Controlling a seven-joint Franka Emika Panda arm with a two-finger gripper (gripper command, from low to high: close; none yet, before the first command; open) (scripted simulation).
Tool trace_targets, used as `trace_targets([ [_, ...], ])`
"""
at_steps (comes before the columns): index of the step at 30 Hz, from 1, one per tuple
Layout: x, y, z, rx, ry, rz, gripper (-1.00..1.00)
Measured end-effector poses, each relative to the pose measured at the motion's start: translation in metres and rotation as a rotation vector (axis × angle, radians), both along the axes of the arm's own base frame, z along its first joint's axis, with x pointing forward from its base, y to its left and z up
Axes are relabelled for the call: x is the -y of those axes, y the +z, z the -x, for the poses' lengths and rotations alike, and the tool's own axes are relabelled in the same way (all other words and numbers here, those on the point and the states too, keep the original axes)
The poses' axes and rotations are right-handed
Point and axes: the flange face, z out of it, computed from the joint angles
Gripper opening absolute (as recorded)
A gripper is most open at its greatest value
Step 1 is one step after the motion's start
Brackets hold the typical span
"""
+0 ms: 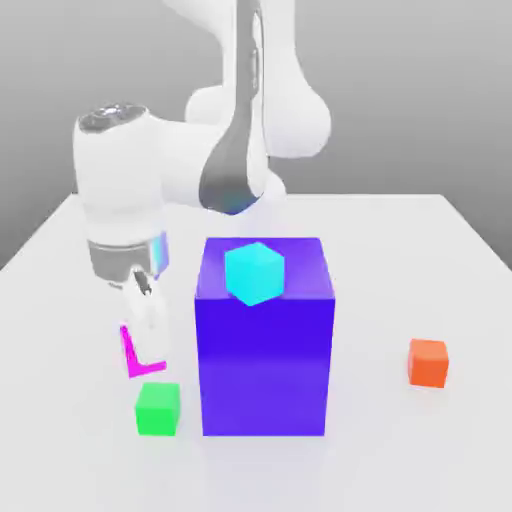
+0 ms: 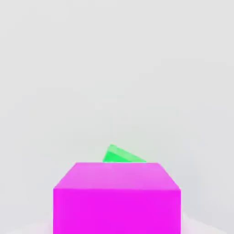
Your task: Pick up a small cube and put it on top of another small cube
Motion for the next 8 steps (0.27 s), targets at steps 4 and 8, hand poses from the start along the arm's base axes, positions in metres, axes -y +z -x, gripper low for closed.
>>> trace_targets([
  [4, -0.001, -0.036, 0.001, -0.001, 0.010, 0.001, -1.00],
  [8, -0.002, -0.046, 0.001, -0.001, 0.011, 0.000, 1.00],
])
